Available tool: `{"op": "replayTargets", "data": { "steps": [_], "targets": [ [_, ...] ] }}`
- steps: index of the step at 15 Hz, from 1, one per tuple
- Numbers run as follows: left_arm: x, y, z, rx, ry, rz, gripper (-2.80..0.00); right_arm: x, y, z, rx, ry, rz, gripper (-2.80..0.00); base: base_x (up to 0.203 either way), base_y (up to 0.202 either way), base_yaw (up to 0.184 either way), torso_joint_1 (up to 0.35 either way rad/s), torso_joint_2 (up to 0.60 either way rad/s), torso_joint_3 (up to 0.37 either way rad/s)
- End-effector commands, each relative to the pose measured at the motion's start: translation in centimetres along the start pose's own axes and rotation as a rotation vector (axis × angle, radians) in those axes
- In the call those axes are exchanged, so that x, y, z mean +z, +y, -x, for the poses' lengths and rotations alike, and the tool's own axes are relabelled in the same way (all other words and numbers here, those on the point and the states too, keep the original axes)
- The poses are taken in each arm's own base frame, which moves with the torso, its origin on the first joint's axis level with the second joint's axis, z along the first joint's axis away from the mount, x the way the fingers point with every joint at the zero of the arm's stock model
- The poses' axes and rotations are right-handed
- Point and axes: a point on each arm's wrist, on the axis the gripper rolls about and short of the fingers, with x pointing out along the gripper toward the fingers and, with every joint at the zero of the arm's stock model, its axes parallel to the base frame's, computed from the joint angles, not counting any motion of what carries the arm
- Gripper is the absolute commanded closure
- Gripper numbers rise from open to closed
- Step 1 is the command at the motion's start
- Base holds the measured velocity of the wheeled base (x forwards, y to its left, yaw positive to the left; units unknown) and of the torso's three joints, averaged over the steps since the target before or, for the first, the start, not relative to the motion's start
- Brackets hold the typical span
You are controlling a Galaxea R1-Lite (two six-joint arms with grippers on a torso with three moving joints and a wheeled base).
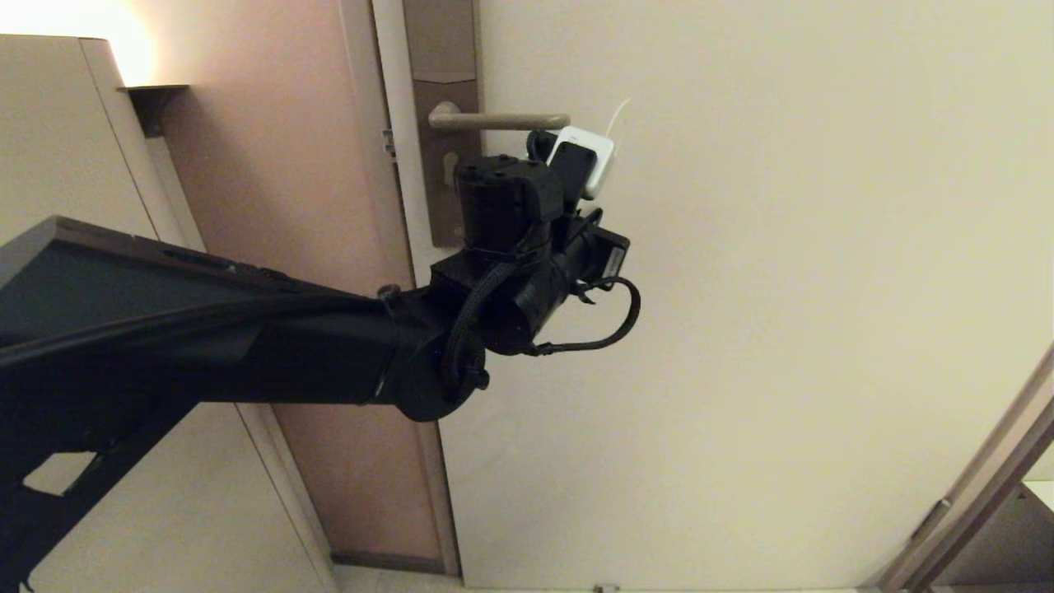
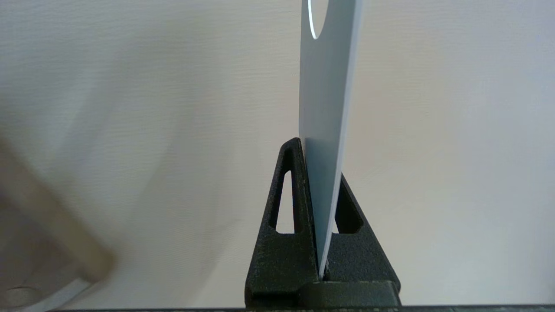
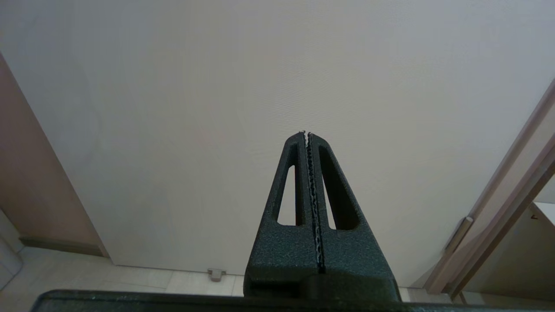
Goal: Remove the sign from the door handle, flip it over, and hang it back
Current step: Hand it to the other hand
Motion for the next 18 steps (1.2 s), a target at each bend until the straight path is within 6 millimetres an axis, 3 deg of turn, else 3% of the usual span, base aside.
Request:
{"op": "replayTargets", "data": {
  "steps": [1,8,13,18],
  "targets": [
    [0.4,-1.0,0.4,-0.024,-0.011,0.006,0.00,0.0,0.0,0.0,0.000,0.000,0.000,0.00,0.000,0.000,0.000,0.000,0.00,0.000],
    [2.3,-0.7,3.8,-0.285,-0.069,0.029,0.00,0.0,0.0,0.0,0.000,0.000,0.000,0.00,0.000,0.000,0.000,0.000,0.00,0.000],
    [3.2,0.9,9.1,-0.531,-0.055,0.142,0.00,0.0,0.0,0.0,0.000,0.000,0.000,0.00,0.000,0.000,0.000,0.000,0.00,0.000],
    [3.4,2.6,14.4,-0.634,-0.002,0.297,0.00,0.0,0.0,0.0,0.000,0.000,0.000,0.00,0.000,0.000,0.000,0.000,0.00,0.000]
  ]
}}
